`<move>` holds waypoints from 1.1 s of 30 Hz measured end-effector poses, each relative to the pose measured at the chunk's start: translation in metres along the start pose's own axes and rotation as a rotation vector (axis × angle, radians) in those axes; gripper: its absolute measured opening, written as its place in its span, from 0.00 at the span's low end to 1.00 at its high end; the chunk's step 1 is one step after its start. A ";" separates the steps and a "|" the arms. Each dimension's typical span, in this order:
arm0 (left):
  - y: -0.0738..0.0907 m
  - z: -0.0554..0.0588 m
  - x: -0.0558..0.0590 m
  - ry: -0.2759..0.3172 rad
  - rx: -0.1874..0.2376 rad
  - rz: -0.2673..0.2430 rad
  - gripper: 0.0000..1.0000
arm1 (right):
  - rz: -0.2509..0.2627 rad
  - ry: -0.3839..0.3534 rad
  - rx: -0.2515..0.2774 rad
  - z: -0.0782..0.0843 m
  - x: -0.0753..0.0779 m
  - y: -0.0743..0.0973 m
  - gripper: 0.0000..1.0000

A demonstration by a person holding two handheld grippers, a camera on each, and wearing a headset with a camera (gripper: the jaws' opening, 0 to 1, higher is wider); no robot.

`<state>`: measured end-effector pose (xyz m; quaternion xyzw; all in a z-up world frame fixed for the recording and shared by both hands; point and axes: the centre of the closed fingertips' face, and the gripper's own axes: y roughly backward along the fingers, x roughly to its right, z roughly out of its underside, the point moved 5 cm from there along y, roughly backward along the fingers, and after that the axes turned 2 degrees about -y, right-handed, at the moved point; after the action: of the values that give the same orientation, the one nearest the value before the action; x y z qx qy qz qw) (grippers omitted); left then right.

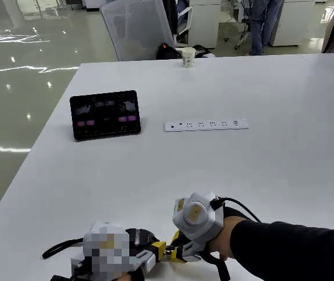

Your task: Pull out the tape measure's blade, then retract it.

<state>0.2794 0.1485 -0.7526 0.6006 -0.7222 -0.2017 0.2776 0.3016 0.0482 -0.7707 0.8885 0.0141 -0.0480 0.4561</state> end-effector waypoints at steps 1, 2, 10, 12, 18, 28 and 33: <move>0.000 0.000 0.000 0.000 0.000 0.000 0.61 | 0.000 0.000 0.002 -0.001 0.000 0.000 0.11; 0.000 0.000 0.000 0.001 -0.001 0.001 0.61 | -0.002 0.003 0.005 -0.002 -0.001 -0.001 0.11; 0.001 0.001 0.000 0.002 0.000 0.001 0.61 | -0.008 0.005 0.012 -0.005 -0.002 -0.006 0.11; 0.001 0.002 0.000 0.003 -0.001 0.001 0.61 | -0.008 0.003 0.015 -0.006 -0.002 -0.007 0.11; 0.001 0.002 0.000 0.004 0.000 0.000 0.61 | -0.010 0.004 0.021 -0.008 -0.002 -0.010 0.11; 0.001 0.002 0.001 -0.003 0.008 -0.003 0.62 | -0.004 -0.024 0.038 -0.009 -0.003 -0.009 0.12; 0.001 0.002 0.001 -0.013 0.017 -0.006 0.63 | 0.025 0.004 0.018 -0.010 -0.006 -0.010 0.13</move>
<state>0.2771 0.1479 -0.7531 0.6036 -0.7240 -0.2002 0.2672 0.2953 0.0624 -0.7729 0.8927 0.0038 -0.0406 0.4488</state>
